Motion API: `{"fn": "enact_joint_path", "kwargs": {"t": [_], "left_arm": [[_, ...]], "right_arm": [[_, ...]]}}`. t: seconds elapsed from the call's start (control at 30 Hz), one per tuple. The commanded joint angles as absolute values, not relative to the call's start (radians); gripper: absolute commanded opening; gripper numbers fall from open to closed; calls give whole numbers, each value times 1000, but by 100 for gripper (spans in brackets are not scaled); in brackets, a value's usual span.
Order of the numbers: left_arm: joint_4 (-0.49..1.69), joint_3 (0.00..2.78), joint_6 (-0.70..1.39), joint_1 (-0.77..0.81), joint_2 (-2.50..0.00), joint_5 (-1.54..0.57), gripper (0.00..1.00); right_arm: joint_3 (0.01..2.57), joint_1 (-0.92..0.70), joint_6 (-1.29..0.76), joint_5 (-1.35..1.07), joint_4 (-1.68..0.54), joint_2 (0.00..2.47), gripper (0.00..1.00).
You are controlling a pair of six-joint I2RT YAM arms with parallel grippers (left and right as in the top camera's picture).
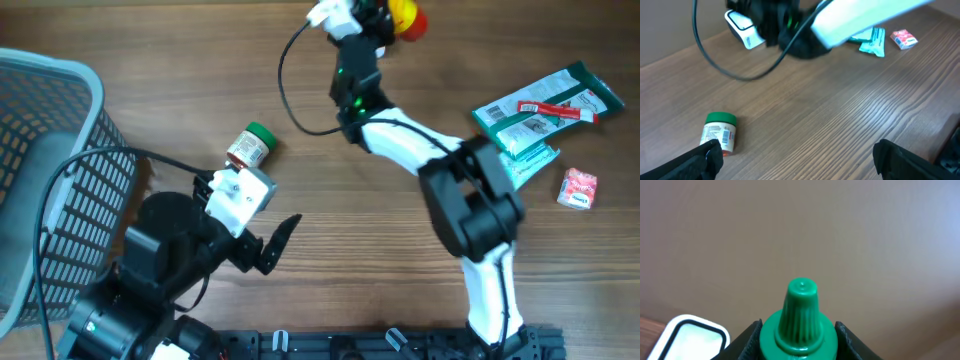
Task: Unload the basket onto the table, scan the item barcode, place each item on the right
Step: 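Hold the sauce bottle under the scanner window with the right gripper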
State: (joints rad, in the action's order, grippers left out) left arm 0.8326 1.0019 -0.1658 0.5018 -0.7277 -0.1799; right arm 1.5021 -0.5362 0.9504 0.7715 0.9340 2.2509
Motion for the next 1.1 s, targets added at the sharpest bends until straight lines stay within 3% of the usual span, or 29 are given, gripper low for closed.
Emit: {"fn": "enact_joint_path", "kwargs": {"t": [0.0, 0.37, 0.73, 1.07], "left_arm": [[850, 1016, -148, 497, -727, -178, 100], [873, 1016, -149, 497, -739, -235, 100], [873, 1016, -149, 497, -762, -235, 100], [873, 1016, -149, 497, -796, -235, 100]], "right_arm": [[1603, -551, 1262, 801, 1020, 2363, 4], [1731, -544, 1280, 553, 897, 2471, 5], [1949, -506, 1220, 574, 782, 2624, 5], [1958, -490, 1205, 555, 766, 2628, 5]]}}
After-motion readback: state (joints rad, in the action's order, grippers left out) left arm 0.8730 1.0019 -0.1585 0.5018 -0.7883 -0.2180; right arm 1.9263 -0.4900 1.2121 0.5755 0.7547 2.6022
